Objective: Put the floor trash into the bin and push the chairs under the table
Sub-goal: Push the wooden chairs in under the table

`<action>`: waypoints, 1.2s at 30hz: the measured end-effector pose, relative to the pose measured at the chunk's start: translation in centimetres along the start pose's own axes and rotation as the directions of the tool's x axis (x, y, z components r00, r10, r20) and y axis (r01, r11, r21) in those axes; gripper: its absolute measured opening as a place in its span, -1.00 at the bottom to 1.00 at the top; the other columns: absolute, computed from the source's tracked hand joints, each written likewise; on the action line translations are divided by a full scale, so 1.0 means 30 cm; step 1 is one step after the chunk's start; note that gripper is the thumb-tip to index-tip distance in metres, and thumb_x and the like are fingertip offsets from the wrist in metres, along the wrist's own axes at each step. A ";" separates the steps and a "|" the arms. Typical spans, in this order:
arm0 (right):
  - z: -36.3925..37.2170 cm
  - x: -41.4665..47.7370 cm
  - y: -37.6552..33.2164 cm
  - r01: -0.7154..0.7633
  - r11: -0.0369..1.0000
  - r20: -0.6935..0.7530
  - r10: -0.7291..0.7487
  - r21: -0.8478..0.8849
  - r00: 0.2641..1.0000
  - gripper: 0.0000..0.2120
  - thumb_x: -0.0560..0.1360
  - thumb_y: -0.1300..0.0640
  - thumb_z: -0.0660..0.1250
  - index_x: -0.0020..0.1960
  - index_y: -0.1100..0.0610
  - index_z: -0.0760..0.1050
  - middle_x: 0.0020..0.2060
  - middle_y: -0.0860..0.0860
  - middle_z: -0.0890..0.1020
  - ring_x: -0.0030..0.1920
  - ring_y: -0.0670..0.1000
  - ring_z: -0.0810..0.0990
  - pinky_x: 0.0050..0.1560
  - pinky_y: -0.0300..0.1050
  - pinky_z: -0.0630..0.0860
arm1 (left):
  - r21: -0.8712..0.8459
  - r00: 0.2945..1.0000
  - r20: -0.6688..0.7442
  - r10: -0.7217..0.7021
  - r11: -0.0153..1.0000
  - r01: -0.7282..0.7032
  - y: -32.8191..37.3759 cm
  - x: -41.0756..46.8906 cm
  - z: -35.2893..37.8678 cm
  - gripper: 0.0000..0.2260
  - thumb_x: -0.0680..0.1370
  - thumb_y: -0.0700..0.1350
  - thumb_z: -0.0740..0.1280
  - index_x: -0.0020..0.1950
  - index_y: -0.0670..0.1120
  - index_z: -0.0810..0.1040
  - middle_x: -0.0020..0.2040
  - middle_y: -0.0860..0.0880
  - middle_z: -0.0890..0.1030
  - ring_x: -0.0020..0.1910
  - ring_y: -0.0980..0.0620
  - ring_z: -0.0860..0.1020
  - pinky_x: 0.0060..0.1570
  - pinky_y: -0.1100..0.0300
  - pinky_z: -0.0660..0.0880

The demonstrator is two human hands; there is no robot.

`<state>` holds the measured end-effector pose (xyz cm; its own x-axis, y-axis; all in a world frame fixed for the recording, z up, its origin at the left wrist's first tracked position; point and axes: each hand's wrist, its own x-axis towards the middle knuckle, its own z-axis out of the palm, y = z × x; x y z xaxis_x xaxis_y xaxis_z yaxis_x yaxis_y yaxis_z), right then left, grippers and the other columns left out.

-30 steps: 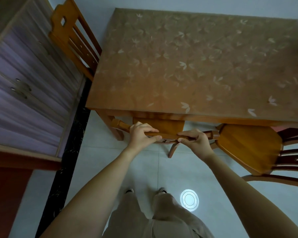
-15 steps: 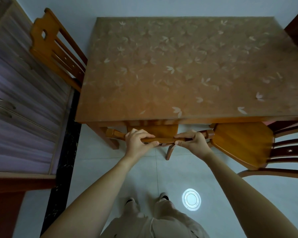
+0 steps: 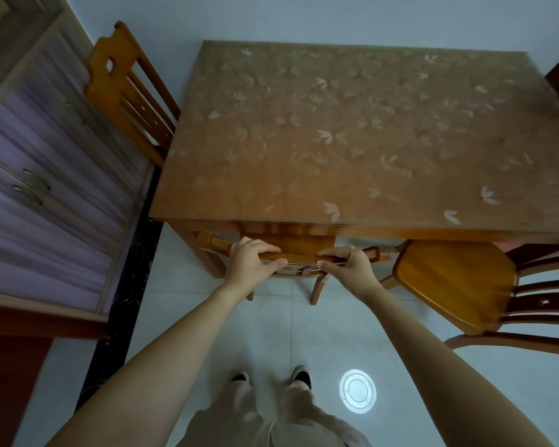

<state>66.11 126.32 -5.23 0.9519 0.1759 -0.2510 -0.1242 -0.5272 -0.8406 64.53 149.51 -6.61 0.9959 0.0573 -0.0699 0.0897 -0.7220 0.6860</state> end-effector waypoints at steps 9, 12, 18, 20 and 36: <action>0.047 -0.145 -0.075 0.240 0.856 -0.176 -0.352 -0.459 0.919 -0.74 0.56 0.11 0.34 0.24 0.12 0.58 0.16 -0.01 0.62 0.17 0.01 0.52 0.16 -0.22 0.34 | 0.196 0.934 0.014 0.356 0.915 -0.352 -0.024 -0.096 -0.148 -0.65 0.53 0.03 0.39 0.26 -0.08 0.58 0.24 0.00 0.58 0.28 0.00 0.47 0.31 0.07 0.35; 0.072 -0.223 -0.110 0.206 0.781 -0.231 -0.407 -0.590 0.884 -0.68 0.57 0.06 0.33 0.30 0.10 0.53 0.23 0.02 0.59 0.27 0.08 0.49 0.29 -0.05 0.32 | 0.325 0.868 0.036 0.495 0.816 -0.479 -0.031 -0.129 -0.210 -0.56 0.55 0.15 0.28 0.35 -0.04 0.50 0.32 0.01 0.53 0.35 0.00 0.42 0.37 0.04 0.29; 0.175 -0.404 -0.151 0.062 0.738 -0.329 -0.374 -0.672 0.867 -0.54 0.59 -0.13 0.21 0.41 0.05 0.42 0.36 0.01 0.49 0.42 0.06 0.36 0.46 0.08 0.22 | 0.355 0.774 0.118 0.622 0.702 -0.618 -0.040 -0.243 -0.281 -0.50 0.62 0.21 0.09 0.48 -0.02 0.34 0.45 0.01 0.38 0.48 0.00 0.27 0.47 -0.04 0.15; 0.235 -0.476 -0.149 -0.017 0.746 -0.365 -0.306 -0.666 0.879 -0.50 0.61 -0.19 0.12 0.46 0.02 0.36 0.40 0.00 0.45 0.46 0.06 0.31 0.50 0.06 0.12 | 0.329 0.762 0.184 0.621 0.692 -0.643 -0.070 -0.293 -0.280 -0.49 0.64 0.22 0.00 0.51 0.01 0.28 0.49 0.03 0.31 0.51 0.02 0.18 0.49 -0.05 0.07; 0.530 -1.021 -0.017 -0.477 0.762 -0.606 0.141 -0.439 0.783 -0.39 0.62 -0.27 -0.16 0.47 0.02 0.34 0.40 0.00 0.46 0.46 0.07 0.33 0.48 0.01 0.09 | 0.074 0.472 0.569 0.674 0.529 -0.846 -0.144 -0.553 -0.134 -0.47 0.64 0.23 -0.12 0.53 0.03 0.24 0.49 0.04 0.32 0.51 0.02 0.20 0.48 0.07 0.00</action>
<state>32.55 134.43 -4.76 0.8975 -0.4405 -0.0236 -0.4255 -0.8502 -0.3100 47.68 154.45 -5.51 0.5237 -0.8517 0.0175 -0.7955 -0.4815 0.3679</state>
